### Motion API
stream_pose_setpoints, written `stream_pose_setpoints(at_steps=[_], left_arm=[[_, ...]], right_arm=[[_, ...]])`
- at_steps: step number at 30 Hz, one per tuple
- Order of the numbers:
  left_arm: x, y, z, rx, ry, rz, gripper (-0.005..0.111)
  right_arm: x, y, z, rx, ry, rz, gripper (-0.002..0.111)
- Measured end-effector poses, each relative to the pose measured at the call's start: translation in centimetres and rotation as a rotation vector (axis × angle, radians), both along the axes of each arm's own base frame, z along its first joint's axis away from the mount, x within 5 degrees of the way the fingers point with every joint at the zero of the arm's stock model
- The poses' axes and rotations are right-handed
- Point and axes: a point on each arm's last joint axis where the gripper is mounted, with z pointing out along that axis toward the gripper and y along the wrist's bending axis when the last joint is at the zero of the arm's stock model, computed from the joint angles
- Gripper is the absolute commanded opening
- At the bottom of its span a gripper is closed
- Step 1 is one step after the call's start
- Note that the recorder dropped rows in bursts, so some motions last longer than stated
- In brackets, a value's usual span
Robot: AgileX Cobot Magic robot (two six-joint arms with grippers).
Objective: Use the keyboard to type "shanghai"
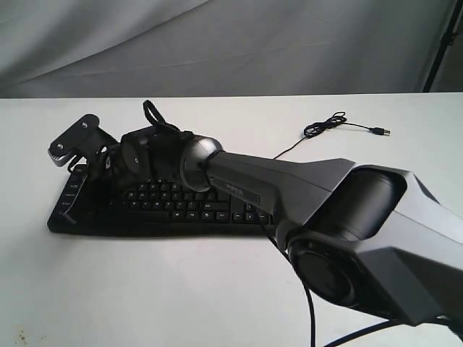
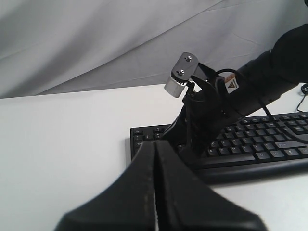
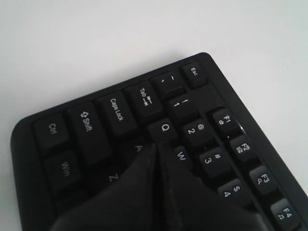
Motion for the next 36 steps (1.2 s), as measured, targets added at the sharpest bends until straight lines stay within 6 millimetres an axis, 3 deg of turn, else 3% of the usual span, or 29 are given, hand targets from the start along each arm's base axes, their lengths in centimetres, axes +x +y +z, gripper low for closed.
stream_pose_setpoints(at_steps=[10,16,21,25,36], left_arm=[[0.0,0.0,0.0,0.000,0.000,0.000,0.000],[0.0,0.0,0.0,0.000,0.000,0.000,0.000],[0.0,0.0,0.0,0.000,0.000,0.000,0.000],[0.0,0.0,0.0,0.000,0.000,0.000,0.000],[0.0,0.0,0.0,0.000,0.000,0.000,0.000]], right_arm=[[0.0,0.0,-0.3,-0.006,0.002,0.003,0.000],[-0.2,-0.6,2.2,-0.048,-0.001,0.027,0.000],[0.4,-3.0,3.9,-0.124,0.052,0.017,0.000],[-0.4,-4.0,4.6,-0.151,0.072,0.017,0.000],[-0.6,-5.2,3.4,-0.213,0.067,0.019,0.000]])
